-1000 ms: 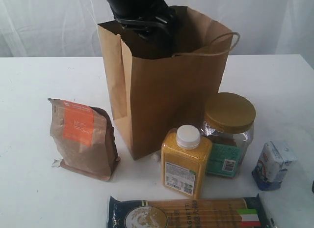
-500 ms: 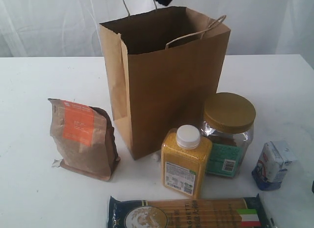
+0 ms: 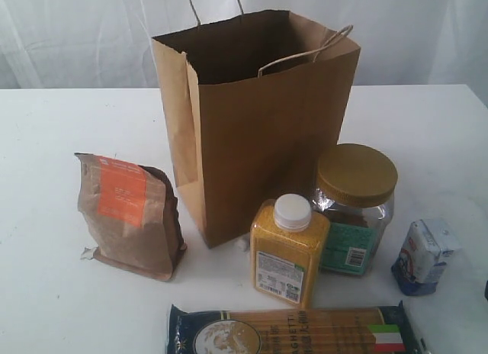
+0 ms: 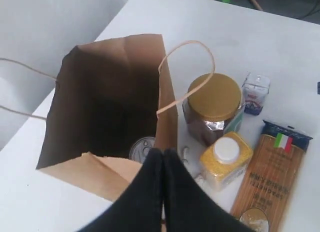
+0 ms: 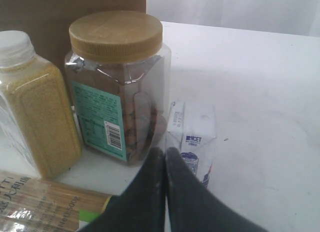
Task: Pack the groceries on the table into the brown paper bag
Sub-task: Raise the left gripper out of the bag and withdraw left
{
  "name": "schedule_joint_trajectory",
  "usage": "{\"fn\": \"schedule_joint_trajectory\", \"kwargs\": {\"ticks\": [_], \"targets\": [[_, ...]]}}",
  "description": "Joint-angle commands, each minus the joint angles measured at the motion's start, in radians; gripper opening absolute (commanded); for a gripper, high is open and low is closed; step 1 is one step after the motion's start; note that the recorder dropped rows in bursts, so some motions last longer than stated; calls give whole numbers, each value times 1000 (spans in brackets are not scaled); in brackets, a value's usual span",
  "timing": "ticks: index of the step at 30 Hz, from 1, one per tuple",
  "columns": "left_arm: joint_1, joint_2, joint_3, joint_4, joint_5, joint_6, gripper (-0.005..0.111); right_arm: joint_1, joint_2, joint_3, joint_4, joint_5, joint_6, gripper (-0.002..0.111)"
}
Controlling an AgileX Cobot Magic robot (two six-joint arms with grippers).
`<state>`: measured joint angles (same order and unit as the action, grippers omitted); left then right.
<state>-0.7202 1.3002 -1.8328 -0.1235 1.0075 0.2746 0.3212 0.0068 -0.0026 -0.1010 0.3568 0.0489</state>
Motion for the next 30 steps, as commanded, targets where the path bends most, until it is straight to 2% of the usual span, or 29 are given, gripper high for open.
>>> {"fn": "schedule_joint_trajectory", "kwargs": {"ticks": [1,7,8,12,13,15,21,27,30], "targets": [[-1,-150,213,34,-111,-45,0,-2,-7,3,0,-14,-8,0],[-1,-350,549,43,-322,-116,0,-2,-7,3,0,-14,-8,0],[-1,-414,649,43,-391,-165,0,-2,-7,3,0,-14,-8,0],[-1,-554,846,43,-529,-236,0,-2,-7,3,0,-14,-8,0],[-1,-607,939,43,-590,-266,0,-2,-7,3,0,-14,-8,0],[-1,-668,1025,43,-619,-299,0,-2,-7,3,0,-14,-8,0],[-1,-718,1092,40,-456,-324,0,-2,-7,3,0,-14,-8,0],[-1,-718,1092,97,-595,-322,0,-2,-7,3,0,-14,-8,0],[-1,-718,1092,109,-611,-321,0,-2,-7,3,0,-14,-8,0]]}}
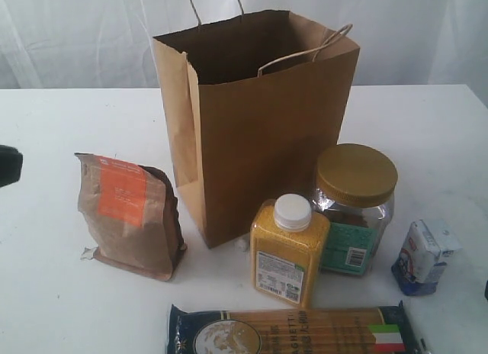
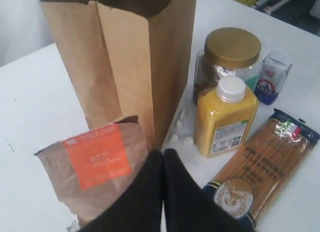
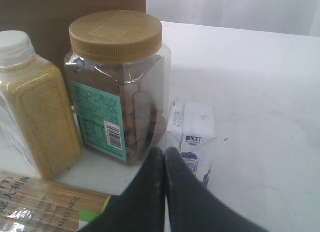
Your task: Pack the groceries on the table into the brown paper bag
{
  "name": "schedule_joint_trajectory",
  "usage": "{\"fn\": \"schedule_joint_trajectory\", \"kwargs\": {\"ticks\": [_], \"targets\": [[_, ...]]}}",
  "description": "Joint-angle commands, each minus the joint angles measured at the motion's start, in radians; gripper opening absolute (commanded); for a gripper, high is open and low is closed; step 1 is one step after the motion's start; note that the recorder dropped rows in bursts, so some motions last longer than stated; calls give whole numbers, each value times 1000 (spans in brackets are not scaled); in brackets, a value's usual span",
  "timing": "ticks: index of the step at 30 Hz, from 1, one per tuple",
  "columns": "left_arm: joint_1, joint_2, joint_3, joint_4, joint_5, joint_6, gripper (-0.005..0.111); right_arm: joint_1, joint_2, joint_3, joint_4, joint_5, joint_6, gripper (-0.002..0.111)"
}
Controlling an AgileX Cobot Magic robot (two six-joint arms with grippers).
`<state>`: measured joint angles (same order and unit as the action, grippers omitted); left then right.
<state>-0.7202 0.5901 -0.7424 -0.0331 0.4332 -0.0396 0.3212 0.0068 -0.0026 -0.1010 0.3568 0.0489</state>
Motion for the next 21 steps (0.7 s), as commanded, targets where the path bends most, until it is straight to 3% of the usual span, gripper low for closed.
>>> {"fn": "schedule_joint_trajectory", "kwargs": {"ticks": [1,7,15,21], "targets": [[-1,-8,1,18,-37,-7,0,-2,-7,3,0,-14,-8,0],[-1,-36,81,18,-71,-6,0,-2,-7,3,0,-14,-8,0],[-1,-238,437,5,-411,-12,0,-2,-7,3,0,-14,-8,0],[-1,-341,603,3,-470,-48,0,-2,-7,3,0,-14,-8,0]]}}
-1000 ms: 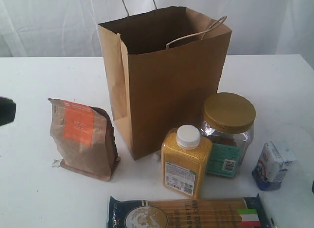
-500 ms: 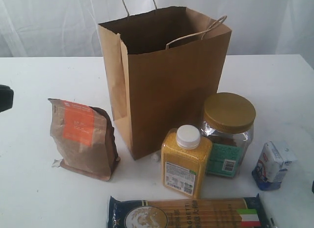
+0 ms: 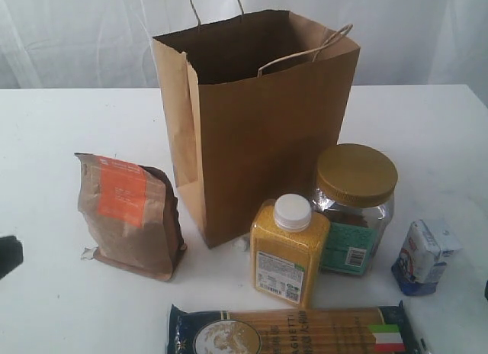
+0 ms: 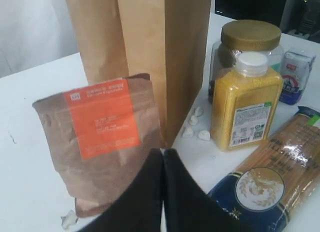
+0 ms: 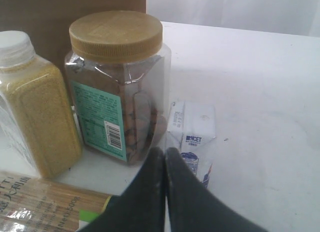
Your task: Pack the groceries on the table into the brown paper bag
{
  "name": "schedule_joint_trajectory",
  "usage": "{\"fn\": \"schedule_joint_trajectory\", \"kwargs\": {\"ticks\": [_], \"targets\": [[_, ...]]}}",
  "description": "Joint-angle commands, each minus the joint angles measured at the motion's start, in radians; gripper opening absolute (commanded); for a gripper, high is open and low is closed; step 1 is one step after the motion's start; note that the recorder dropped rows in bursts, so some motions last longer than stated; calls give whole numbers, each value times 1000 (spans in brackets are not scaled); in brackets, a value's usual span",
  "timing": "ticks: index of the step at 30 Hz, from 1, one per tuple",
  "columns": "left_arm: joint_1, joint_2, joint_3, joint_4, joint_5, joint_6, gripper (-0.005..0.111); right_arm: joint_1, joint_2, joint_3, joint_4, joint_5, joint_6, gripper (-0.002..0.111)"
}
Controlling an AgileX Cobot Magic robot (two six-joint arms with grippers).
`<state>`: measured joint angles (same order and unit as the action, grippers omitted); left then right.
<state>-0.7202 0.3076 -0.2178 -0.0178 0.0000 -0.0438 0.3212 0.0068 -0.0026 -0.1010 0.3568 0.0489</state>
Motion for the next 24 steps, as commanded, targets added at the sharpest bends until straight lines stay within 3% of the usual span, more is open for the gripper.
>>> {"fn": "schedule_joint_trajectory", "kwargs": {"ticks": [1,7,15,24], "targets": [[-1,-69,92,-12,-37,-51,0,-2,-7,3,0,-14,-8,0],[11,-124,159,-12,-27,-54,0,-2,-7,3,0,-14,-8,0],[141,-252,218,-12,-30,-54,0,-2,-7,3,0,-14,-8,0],[190,-308,218,-12,117,-54,0,-2,-7,3,0,-14,-8,0]]}}
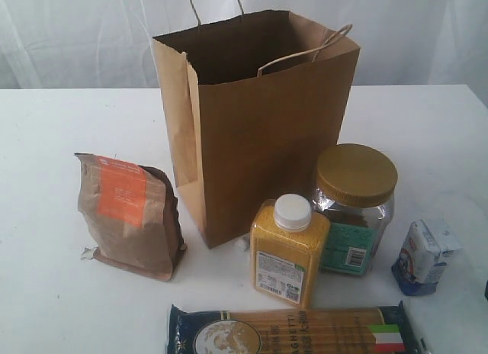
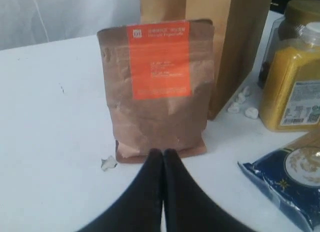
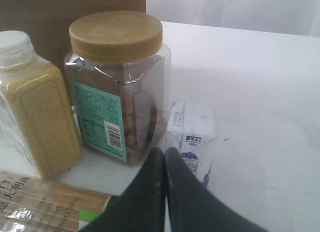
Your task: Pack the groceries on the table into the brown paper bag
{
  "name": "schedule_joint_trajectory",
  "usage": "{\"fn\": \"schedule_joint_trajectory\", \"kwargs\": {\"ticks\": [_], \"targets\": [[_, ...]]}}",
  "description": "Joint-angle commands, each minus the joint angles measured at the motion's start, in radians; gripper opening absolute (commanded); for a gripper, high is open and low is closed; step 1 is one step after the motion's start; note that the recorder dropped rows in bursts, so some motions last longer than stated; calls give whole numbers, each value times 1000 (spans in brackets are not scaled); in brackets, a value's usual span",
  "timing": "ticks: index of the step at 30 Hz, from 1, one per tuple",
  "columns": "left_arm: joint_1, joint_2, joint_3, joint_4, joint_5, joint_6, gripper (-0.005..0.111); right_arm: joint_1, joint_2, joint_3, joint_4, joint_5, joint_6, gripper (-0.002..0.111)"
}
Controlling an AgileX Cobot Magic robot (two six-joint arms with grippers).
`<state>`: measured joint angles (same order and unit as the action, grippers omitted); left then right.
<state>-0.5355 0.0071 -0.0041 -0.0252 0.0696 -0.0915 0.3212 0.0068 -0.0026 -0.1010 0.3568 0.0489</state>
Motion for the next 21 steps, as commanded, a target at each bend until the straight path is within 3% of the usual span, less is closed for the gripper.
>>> {"fn": "schedule_joint_trajectory", "kwargs": {"ticks": [1,18,21], "targets": [[6,-7,4,-5,47,-6,0,-2,-7,3,0,-14,-8,0],[6,-7,4,-5,47,-6,0,-2,-7,3,-13,-14,-8,0],[6,-7,4,-5,47,-6,0,-2,-7,3,-23,-243,122,0]]}}
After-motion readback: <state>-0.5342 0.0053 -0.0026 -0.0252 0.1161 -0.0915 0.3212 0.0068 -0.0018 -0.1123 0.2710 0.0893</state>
